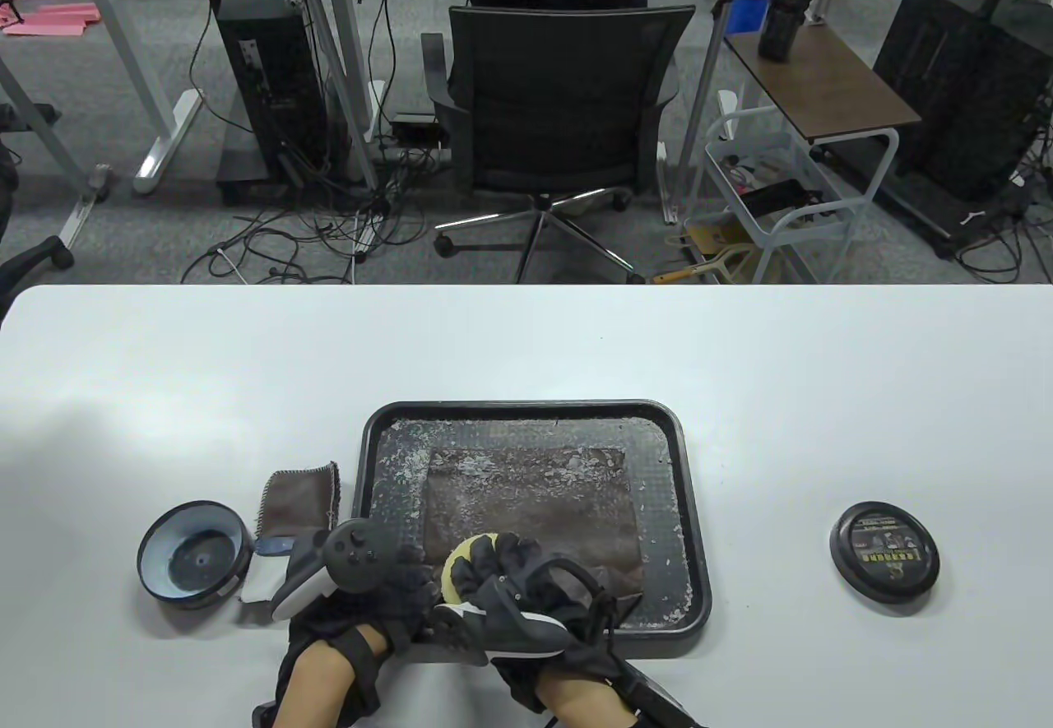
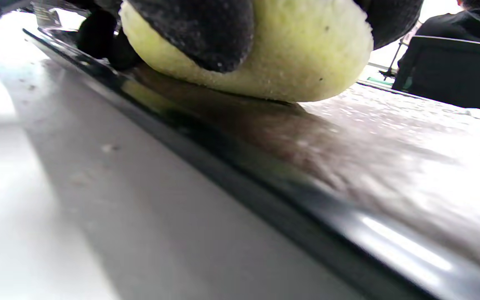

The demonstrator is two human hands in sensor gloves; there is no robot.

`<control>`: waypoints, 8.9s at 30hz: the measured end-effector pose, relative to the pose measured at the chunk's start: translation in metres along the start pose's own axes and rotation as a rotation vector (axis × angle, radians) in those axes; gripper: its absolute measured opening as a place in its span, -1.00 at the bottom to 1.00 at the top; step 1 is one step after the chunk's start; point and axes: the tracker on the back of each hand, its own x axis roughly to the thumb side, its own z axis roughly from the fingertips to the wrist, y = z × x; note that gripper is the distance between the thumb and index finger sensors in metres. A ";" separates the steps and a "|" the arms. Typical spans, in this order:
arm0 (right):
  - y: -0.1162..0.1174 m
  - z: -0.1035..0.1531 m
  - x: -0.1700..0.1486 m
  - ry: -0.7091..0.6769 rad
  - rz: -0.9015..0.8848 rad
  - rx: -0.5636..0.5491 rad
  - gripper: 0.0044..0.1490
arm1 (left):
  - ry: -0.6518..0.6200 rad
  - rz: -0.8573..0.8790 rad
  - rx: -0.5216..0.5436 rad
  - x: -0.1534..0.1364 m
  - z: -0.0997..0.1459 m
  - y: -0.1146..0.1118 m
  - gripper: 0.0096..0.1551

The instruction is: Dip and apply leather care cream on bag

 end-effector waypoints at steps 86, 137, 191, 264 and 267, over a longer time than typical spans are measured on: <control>0.024 0.120 -0.141 0.179 0.016 0.208 -0.32 | 0.048 -0.019 0.057 -0.004 0.000 0.002 -0.44; 0.000 0.153 -0.203 0.401 -0.234 0.001 -0.30 | 0.031 -0.617 -0.014 0.221 -0.103 -0.100 -0.17; 0.003 0.159 -0.215 0.467 -0.258 -0.069 -0.30 | -0.291 0.685 0.958 0.159 -0.018 -0.022 -0.42; 0.009 0.157 -0.212 0.428 -0.285 -0.046 -0.29 | 0.806 -0.100 0.840 -0.110 0.138 0.091 -0.22; 0.009 0.157 -0.211 0.429 -0.286 -0.041 -0.29 | 0.918 0.012 0.740 -0.139 0.144 0.082 -0.14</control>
